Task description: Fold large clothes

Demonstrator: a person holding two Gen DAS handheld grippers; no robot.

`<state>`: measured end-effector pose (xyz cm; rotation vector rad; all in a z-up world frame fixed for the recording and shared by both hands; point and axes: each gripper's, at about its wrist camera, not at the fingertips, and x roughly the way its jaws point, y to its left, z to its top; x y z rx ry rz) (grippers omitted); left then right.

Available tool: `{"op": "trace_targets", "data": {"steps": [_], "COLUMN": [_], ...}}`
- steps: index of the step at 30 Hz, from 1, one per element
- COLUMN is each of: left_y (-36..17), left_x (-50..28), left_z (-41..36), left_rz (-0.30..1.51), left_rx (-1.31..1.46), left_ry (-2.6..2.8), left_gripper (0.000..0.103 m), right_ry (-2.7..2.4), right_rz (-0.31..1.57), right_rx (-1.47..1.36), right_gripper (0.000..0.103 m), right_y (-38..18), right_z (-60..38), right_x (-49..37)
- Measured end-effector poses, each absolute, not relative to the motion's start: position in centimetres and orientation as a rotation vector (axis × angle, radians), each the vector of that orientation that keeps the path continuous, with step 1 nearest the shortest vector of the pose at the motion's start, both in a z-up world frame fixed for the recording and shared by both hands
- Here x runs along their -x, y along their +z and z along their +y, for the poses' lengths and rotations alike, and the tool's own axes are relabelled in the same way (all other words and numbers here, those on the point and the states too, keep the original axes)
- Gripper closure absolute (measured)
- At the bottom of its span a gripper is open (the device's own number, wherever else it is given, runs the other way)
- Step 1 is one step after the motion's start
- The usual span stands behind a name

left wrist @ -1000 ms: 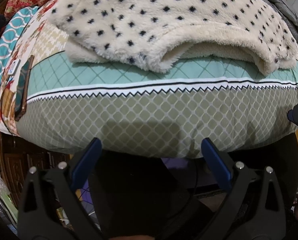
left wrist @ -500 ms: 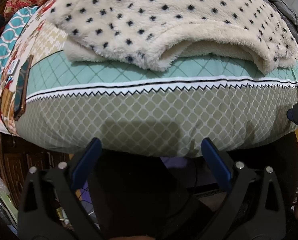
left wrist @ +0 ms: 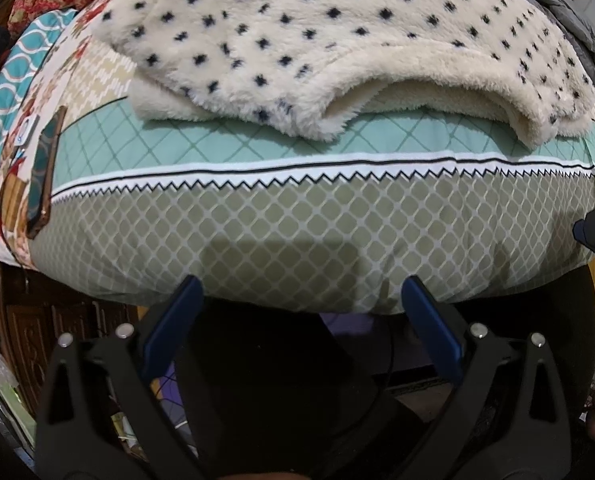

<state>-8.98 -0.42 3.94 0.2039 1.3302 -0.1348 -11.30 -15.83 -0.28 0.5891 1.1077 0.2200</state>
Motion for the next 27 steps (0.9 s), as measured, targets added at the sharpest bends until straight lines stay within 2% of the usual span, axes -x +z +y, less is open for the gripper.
{"op": "trace_targets", "data": {"steps": [27], "left_y": [4.34], "left_x": [8.65], "left_z": [0.12], "left_rz": [1.330], "left_rx": [-0.193], "left_ry": [-0.140], "left_gripper": [0.007], "right_ry": [0.219], "right_rz": [1.110], "right_rx": [-0.592], "right_gripper": [0.081], "right_y": [-0.70], "right_z": [-15.86], "right_x": [11.35]}}
